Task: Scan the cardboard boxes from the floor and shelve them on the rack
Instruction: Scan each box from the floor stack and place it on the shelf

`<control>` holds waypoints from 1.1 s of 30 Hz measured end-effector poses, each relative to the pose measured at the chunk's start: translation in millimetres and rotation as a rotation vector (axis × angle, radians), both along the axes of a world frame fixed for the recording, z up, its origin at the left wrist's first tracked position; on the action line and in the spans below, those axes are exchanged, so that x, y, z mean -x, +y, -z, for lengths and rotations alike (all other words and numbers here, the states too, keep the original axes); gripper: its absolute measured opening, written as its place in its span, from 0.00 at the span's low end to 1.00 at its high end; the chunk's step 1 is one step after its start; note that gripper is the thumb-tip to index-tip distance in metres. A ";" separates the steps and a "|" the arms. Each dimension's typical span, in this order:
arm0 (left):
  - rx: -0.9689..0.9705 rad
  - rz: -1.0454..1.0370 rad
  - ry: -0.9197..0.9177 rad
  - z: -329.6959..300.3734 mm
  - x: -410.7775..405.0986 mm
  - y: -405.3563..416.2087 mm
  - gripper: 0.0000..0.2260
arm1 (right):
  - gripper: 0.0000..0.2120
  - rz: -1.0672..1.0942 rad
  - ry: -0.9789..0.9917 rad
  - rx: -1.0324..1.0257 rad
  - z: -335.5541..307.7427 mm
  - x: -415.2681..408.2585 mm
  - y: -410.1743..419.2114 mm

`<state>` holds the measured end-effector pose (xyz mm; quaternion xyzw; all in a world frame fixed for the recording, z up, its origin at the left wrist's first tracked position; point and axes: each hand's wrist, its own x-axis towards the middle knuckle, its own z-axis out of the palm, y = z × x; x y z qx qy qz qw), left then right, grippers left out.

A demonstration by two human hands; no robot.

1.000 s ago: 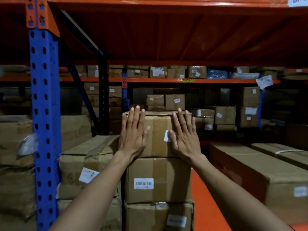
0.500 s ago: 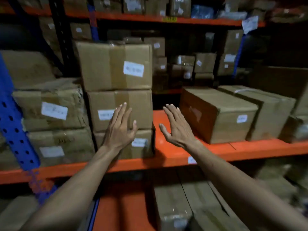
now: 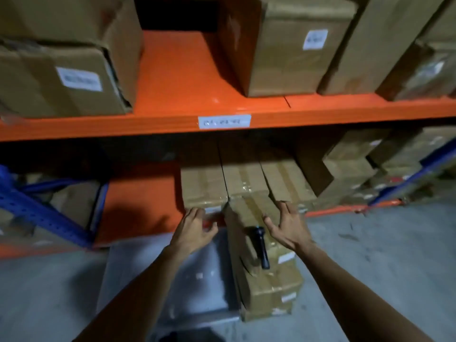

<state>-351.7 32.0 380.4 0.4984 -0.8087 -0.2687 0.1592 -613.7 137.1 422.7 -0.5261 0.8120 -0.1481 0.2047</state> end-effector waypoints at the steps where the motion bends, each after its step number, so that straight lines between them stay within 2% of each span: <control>1: -0.020 0.011 -0.024 12.0 8.3 12.6 0.21 | 0.39 0.022 -0.005 -0.037 14.9 8.0 12.9; 5: -0.113 0.061 -0.091 79.2 46.5 51.6 0.19 | 0.35 0.068 -0.076 -0.172 82.8 27.9 46.0; 8: -0.249 0.128 -0.137 133.1 76.3 59.1 0.22 | 0.35 0.095 -0.115 -0.231 134.6 32.0 46.6; 13: -0.341 0.240 -0.039 217.3 125.4 56.2 0.32 | 0.34 0.233 -0.244 -0.149 214.7 32.1 7.3; 17: -0.294 0.281 0.026 256.9 140.5 62.6 0.28 | 0.40 0.267 -0.314 -0.121 255.5 30.5 -20.7; 20: -0.258 0.263 0.048 270.7 141.1 68.3 0.26 | 0.39 0.295 -0.400 -0.158 272.2 33.4 -26.3; 23: -0.250 0.293 -0.066 275.9 146.4 66.2 0.27 | 0.35 0.353 -0.476 -0.101 276.4 40.0 -16.5; 28: -0.086 0.355 -0.432 269.8 163.1 60.0 0.34 | 0.31 0.573 -0.743 0.187 260.3 53.0 35.7; 30: -0.074 0.397 -0.486 273.5 172.6 57.8 0.39 | 0.29 0.659 -0.793 0.282 255.2 56.6 61.2; 33: 0.018 0.537 -0.466 285.4 190.4 58.8 0.35 | 0.27 0.723 -0.817 0.371 257.5 66.4 100.5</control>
